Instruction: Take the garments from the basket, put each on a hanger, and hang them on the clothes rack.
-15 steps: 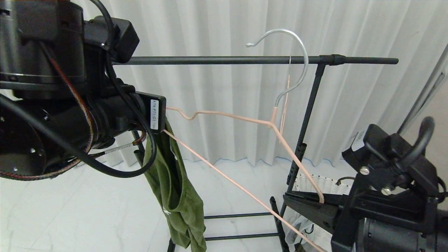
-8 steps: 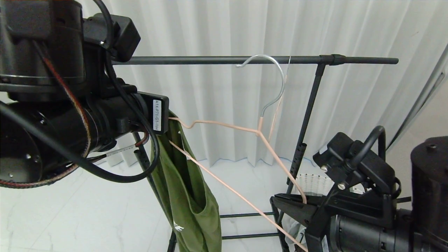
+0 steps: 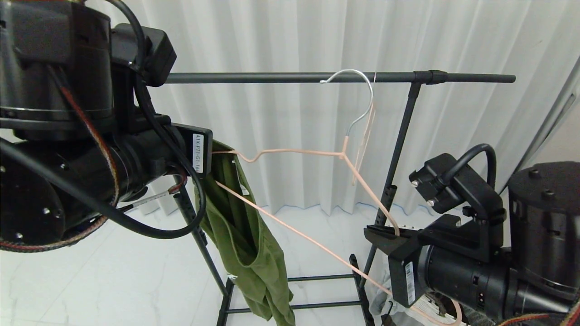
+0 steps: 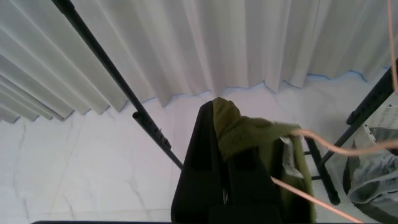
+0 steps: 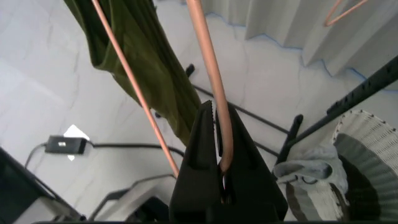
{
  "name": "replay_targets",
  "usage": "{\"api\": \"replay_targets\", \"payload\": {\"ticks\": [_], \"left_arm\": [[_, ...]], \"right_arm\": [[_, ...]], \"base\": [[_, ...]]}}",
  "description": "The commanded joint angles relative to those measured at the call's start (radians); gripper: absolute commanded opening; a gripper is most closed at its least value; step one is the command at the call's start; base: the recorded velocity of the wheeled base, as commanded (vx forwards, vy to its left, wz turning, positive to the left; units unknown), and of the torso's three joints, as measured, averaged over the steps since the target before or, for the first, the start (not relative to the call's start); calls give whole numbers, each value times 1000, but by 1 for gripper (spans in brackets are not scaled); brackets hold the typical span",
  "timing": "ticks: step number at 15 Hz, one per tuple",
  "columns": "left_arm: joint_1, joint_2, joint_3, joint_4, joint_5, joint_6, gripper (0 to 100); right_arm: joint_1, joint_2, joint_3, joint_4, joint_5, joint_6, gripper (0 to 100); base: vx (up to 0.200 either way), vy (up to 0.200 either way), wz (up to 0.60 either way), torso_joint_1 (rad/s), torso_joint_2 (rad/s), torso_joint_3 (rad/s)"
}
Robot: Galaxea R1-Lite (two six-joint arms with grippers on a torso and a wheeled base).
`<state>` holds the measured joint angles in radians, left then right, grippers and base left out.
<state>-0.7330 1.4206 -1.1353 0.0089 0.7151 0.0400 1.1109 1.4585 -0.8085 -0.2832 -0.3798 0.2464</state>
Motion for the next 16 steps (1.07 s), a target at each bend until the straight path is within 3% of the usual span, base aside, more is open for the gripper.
{"api": "replay_targets", "payload": {"ticks": [1, 4, 10, 16], "left_arm": [[-29, 3, 0, 0, 0, -29, 0], [-82, 21, -1, 0, 0, -106, 0], [-115, 23, -18, 0, 0, -164, 0], [-177, 24, -40, 0, 0, -206, 0]], "right_arm": [[4, 23, -3, -34, -1, -2, 0], [46, 62, -34, -47, -1, 1, 0], [113, 114, -61, -51, 5, 33, 0], [119, 235, -205, -50, 2, 183, 0]], "base": [[0, 0, 0, 0, 0, 0], [0, 0, 0, 0, 0, 0], [0, 0, 0, 0, 0, 0], [0, 0, 0, 0, 0, 0]]}}
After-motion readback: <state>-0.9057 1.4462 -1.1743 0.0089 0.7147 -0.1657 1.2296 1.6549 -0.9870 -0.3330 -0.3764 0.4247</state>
